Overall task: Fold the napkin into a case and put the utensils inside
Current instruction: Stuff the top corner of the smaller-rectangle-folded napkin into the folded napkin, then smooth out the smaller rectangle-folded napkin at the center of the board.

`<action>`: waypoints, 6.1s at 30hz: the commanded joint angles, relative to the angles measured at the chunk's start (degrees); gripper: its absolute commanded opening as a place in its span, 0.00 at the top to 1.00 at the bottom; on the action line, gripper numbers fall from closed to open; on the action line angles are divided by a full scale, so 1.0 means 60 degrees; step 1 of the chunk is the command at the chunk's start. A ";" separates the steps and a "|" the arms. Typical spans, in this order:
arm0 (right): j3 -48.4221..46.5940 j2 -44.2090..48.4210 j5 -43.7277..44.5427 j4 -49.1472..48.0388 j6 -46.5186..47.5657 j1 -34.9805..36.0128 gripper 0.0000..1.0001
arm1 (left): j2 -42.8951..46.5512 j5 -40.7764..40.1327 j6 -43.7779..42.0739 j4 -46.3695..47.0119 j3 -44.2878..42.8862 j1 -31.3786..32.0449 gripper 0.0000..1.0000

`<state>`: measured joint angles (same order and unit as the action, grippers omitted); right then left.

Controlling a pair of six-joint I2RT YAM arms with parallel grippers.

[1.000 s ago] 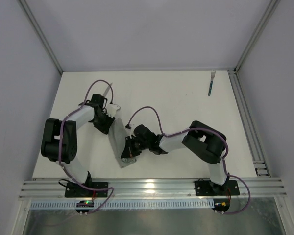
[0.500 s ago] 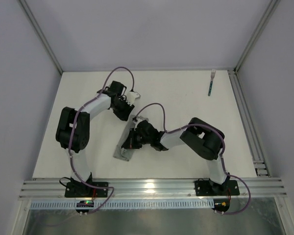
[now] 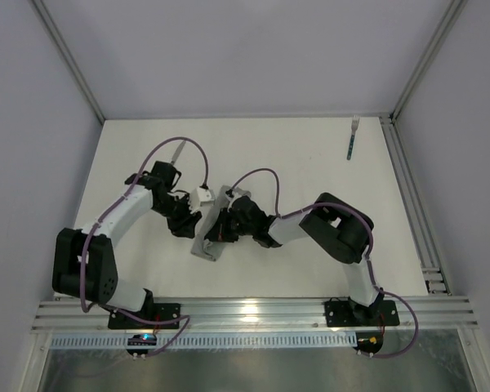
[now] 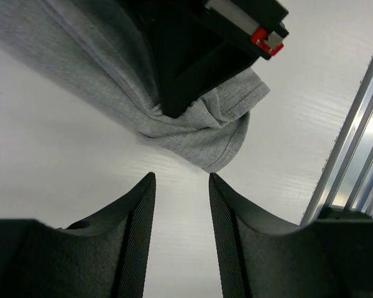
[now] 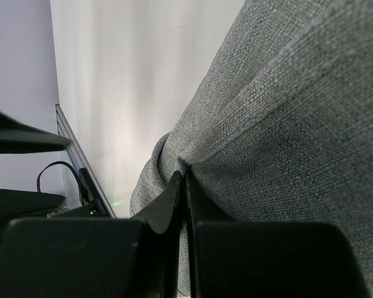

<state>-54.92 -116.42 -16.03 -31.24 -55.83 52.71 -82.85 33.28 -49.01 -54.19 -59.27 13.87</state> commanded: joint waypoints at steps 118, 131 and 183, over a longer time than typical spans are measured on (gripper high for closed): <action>-0.3648 -0.2495 -0.3202 0.0840 0.0194 -0.0025 0.97 | -0.0093 0.1018 -0.2627 0.2308 0.1718 0.0223 1.00; -0.3284 -0.0710 -0.2719 0.2818 0.1893 -0.0801 0.55 | 0.0126 0.0431 -0.3813 0.1269 0.1894 -0.0319 1.00; -0.3563 -0.0738 -0.2248 0.3274 0.2216 -0.0391 0.97 | -0.0269 -0.0258 -0.4150 0.1210 0.1499 -0.0466 1.00</action>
<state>-74.89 -124.77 -30.09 -14.83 -46.15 51.33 -85.54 32.03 -72.12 -46.17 -49.36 11.57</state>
